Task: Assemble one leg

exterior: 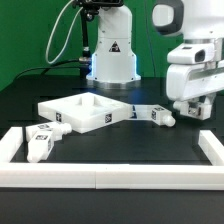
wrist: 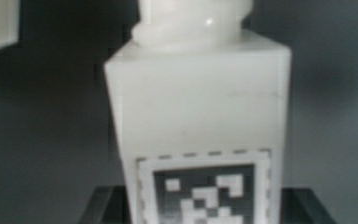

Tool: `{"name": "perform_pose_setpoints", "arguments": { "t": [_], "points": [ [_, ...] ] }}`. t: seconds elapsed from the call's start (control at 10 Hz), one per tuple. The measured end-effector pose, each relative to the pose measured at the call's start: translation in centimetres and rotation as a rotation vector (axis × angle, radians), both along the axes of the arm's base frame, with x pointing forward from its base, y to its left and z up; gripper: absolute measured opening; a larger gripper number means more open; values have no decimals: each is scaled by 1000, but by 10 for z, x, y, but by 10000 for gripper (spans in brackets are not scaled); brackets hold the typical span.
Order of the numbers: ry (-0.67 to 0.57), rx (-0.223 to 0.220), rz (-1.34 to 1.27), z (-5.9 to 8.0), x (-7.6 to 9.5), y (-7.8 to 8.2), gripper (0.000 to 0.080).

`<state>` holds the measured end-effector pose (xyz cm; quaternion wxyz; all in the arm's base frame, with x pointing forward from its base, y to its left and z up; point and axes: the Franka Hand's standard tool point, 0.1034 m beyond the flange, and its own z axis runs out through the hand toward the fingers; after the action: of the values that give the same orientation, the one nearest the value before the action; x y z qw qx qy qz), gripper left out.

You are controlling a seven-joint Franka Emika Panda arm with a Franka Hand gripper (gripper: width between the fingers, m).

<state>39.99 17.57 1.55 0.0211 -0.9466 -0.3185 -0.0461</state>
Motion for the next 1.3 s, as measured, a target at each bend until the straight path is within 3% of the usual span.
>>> {"name": "perform_pose_setpoints", "arguments": {
  "t": [0.5,0.6,0.7,0.8,0.9,1.0,1.1,1.2,1.3],
  "points": [
    [25,-2,-40,-7,-3,0,288],
    [26,-2,-39,-7,-4,0,370],
    [26,-3,-39,-7,-4,0,507],
    [49,-22,-24,-5,-4,-5,507],
    [85,-67,-8,23,7,-20,619],
    [82,-82,-9,54,17,-34,640],
    [81,-89,24,74,24,-51,640],
    [72,-88,83,85,34,-77,648],
    [71,-82,112,86,43,-111,649]
  ]
}}
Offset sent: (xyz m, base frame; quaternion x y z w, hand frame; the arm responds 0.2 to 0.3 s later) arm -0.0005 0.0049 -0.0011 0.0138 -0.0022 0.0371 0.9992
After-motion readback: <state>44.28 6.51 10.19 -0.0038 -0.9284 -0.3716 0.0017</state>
